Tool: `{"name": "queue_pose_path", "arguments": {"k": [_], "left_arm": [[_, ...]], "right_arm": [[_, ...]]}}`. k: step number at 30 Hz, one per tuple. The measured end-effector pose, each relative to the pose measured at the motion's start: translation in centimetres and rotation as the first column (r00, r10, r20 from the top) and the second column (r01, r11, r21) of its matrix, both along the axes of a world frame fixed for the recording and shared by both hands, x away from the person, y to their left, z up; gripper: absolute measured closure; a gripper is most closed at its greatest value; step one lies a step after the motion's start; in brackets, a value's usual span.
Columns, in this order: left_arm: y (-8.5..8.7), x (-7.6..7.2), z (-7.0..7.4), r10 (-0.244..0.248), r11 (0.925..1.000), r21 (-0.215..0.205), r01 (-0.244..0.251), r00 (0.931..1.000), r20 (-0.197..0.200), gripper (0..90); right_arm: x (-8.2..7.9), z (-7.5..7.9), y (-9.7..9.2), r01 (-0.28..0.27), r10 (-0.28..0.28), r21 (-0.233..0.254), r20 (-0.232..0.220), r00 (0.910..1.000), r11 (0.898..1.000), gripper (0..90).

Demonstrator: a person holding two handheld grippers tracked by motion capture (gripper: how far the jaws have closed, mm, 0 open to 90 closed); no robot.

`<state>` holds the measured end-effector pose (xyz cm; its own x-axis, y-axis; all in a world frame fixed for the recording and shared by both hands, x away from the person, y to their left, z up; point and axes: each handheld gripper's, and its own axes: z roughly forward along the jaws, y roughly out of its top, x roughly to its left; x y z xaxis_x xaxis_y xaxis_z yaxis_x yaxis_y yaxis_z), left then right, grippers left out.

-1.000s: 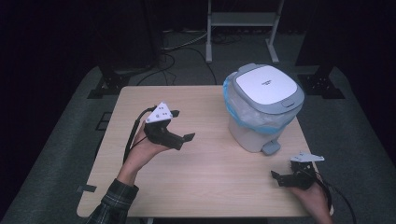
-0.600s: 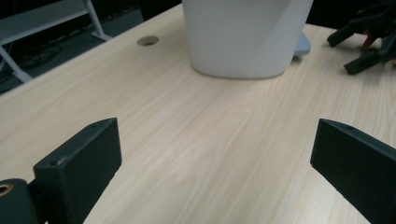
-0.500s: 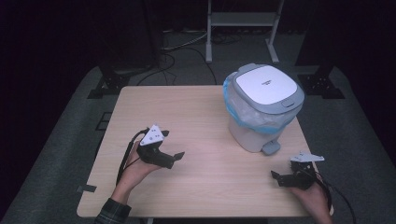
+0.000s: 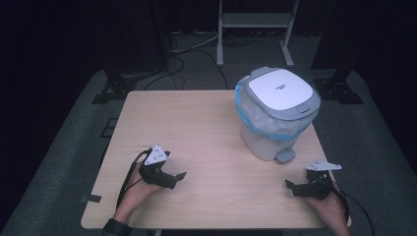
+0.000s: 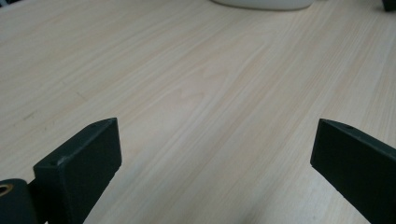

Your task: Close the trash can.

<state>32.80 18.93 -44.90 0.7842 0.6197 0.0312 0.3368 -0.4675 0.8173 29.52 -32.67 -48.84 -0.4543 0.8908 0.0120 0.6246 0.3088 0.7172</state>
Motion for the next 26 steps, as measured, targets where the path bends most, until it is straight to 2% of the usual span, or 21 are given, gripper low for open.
{"name": "queue_pose_path", "arguments": {"k": [7, 10, 14, 17, 20, 26], "left_arm": [[0.4, -0.4, -1.7, 0.02, 0.9982, 0.057, -0.018, 0.9994, -0.027, 1.0], [0.7, -0.5, -2.5, 0.023, 0.9945, 0.103, -0.019, 0.9991, -0.036, 1.0], [1.0, -0.7, -3.4, 0.039, 0.9901, 0.137, -0.031, 0.9977, -0.056, 1.0], [1.1, -0.8, -3.4, 0.052, 0.9901, 0.134, -0.042, 0.9964, -0.067, 0.0], [1.4, -0.7, -3.5, 0.065, 0.9915, 0.119, -0.052, 0.9916, -0.112, 0.0], [1.5, -0.7, -3.5, 0.068, 0.9914, 0.119, -0.054, 0.9914, -0.112, 0.0]], "right_arm": [[0.0, 0.0, 0.0, 0.0, 0.0, 0.0, 0.0, 1.0, 1.0, 2.6], [0.0, 0.0, 0.0, 0.0, 0.0, 0.0, 0.0, 1.0, 1.0, 2.6], [0.0, 0.0, 0.0, 0.0, 0.0, 0.0, 0.0, 1.0, 1.0, 2.6], [0.0, 0.0, 0.0, -0.001, 0.001, 0.0, 0.0, 1.0, 1.0, 2.5], [0.0, 0.0, 0.0, 0.0, 0.0, 0.0, 0.0, 1.0, 1.0, 2.6], [0.0, 0.0, 0.0, -0.001, 0.001, 0.0, 0.0, 1.0, 1.0, 2.6]]}}
